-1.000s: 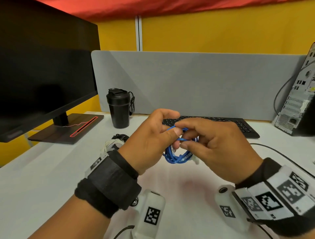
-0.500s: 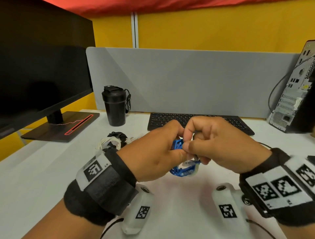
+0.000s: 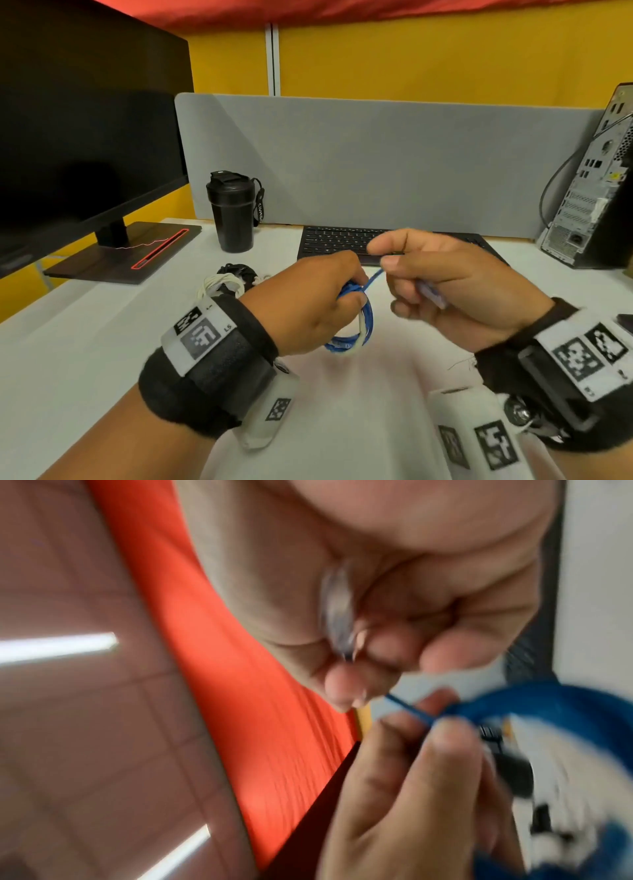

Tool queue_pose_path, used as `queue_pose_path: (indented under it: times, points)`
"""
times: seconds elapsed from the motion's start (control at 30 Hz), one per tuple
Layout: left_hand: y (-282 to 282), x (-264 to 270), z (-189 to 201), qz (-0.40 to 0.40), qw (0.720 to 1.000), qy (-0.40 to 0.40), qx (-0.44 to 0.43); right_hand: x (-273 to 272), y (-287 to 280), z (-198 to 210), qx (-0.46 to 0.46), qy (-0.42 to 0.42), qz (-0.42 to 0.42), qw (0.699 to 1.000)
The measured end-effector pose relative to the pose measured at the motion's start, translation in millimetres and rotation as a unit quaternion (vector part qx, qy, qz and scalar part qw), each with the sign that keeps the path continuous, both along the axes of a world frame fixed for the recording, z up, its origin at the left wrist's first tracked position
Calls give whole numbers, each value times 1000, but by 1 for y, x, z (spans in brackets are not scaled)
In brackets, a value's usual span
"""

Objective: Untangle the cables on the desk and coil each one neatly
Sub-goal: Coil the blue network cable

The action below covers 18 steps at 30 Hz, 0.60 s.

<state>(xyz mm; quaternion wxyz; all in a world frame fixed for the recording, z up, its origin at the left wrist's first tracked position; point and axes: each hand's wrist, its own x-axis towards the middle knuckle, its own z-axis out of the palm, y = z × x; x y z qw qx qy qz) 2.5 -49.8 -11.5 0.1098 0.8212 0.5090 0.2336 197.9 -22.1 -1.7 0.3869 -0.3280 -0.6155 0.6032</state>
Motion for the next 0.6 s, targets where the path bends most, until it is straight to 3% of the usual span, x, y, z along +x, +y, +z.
queue_pose_path:
  times: [0.13,0.2,0.23,0.33,0.37,0.4,0.43,0.53,0.6]
  points:
    - [1,-4,5,-68,989,-114,-71,7,4,3,84,-4,-54,995]
    - [0,-2,5,-118,961,-219,-119,7,8,1,77,22,-101,992]
    - [1,0,4,-141,934,-295,-143,5,9,-1,70,29,-119,990]
    - [3,3,2,-175,813,-526,-177,-7,6,-11,50,11,-105,993]
    - [3,2,3,-166,795,-559,-166,-13,3,-14,48,0,-79,996]
    - [4,1,3,-148,802,-560,-147,-17,0,-16,55,-12,-57,997]
    - [4,-1,4,-122,828,-534,-120,-18,0,-18,72,-26,-42,996]
    - [4,-7,4,-20,929,-369,-8,-12,0,-15,104,-49,-8,993]
    - [5,-8,4,14,956,-290,43,-7,2,-14,90,-44,10,995]
